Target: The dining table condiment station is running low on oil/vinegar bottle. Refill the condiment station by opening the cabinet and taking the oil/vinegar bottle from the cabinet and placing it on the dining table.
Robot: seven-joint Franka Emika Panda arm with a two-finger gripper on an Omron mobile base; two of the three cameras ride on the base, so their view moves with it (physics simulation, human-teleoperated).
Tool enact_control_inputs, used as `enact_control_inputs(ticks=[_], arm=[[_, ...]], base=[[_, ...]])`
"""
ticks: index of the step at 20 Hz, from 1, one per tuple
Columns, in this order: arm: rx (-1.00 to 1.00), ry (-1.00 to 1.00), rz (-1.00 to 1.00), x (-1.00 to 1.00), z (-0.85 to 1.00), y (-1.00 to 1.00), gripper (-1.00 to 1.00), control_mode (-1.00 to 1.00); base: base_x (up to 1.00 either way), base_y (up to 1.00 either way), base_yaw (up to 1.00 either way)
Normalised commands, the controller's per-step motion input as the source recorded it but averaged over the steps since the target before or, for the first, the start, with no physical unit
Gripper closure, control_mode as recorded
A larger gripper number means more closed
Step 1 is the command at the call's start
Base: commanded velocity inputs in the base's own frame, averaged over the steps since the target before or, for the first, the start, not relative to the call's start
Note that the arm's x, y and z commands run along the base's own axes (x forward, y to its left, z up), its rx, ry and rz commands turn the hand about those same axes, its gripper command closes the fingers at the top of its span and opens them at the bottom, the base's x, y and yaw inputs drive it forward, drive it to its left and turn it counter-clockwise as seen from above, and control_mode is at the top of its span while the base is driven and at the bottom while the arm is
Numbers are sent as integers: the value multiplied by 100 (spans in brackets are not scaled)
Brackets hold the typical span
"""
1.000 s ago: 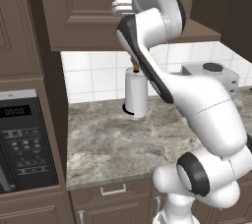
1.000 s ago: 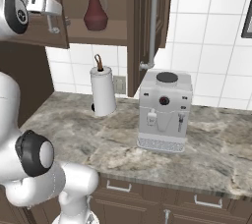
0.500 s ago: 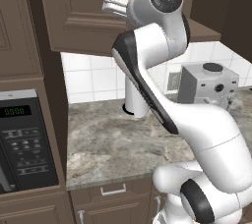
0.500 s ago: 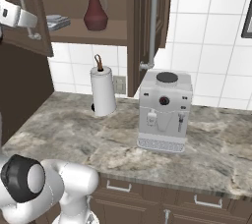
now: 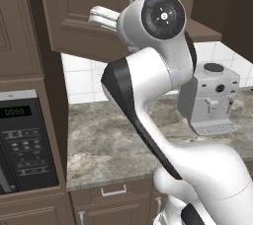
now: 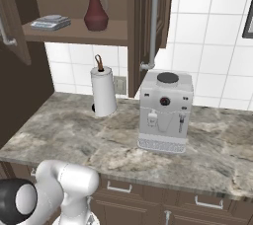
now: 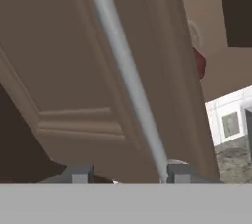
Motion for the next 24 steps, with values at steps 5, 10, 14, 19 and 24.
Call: enact_control_inputs(ticks=[5,10,14,19,24], arm=[[0,0,-8,-100,-18,-56,-100,-100],[17,1,-13,-30,0,-100,-100,-100],[25,2,0,0,0,-100,-100,-100],[10,1,0,0,0,-41,-100,-100],[4,0,1,16,0,-16,-100,-100]], base=[[0,0,0],[0,0,0],[0,0,0],[0,0,0],[0,0,0]])
